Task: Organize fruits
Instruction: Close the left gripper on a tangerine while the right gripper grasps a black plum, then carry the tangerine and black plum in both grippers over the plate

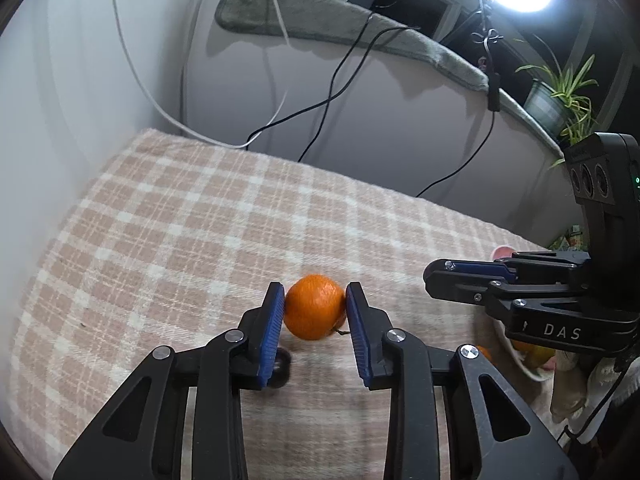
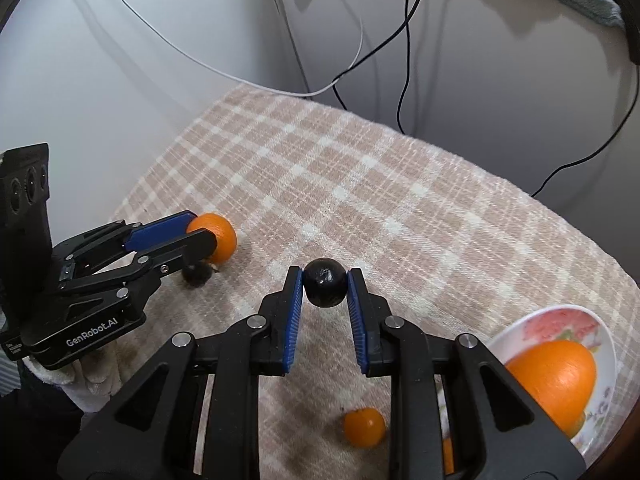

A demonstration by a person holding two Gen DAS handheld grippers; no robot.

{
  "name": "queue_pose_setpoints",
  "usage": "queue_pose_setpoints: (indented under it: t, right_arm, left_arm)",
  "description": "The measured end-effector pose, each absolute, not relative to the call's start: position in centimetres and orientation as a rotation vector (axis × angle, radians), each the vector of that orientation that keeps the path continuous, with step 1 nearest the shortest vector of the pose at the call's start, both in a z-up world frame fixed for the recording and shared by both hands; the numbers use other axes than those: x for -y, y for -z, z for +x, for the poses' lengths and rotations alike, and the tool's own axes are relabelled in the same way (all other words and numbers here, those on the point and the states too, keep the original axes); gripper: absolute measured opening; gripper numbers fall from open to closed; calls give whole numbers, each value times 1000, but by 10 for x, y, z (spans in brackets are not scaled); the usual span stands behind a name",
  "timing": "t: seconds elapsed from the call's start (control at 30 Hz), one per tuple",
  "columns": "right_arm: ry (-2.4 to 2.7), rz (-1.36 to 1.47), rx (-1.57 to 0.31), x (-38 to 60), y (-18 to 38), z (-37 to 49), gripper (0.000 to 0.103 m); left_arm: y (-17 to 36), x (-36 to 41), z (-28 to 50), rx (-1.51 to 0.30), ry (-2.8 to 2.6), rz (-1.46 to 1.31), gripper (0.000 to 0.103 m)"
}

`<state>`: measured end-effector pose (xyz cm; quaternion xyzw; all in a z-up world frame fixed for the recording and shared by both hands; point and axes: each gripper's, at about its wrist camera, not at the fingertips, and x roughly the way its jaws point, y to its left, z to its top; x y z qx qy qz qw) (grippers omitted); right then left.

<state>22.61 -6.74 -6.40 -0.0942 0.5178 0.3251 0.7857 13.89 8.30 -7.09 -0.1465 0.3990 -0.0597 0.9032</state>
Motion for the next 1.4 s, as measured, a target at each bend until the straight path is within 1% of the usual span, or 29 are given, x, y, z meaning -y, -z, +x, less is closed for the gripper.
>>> queue_pose_setpoints:
  t: [0.5,1.1,1.13,1.17,1.2,1.4]
  right_arm:
    - [-635,-87,-1017,152,20,214,23]
    - [-500,13,-972,256,10,214,23]
    - [-495,17,-971,260,10,214,23]
    - [-490,20,-971,265,10,214,23]
    - [-485,24,-970,269,11,214,23]
    - [-474,41,-977,286,14,214,23]
  left_arm:
    - [38,-23,141,-773,232,-274,28]
    - [18,63,148,-752,379,-222,26]
    - [17,69,149,-753,387,-218,25]
    - [17,74,149,-754,394,-214,18]
    - [17,78,150,-753,401,-211,15]
    - [16,102,154,-754,433,-180,14]
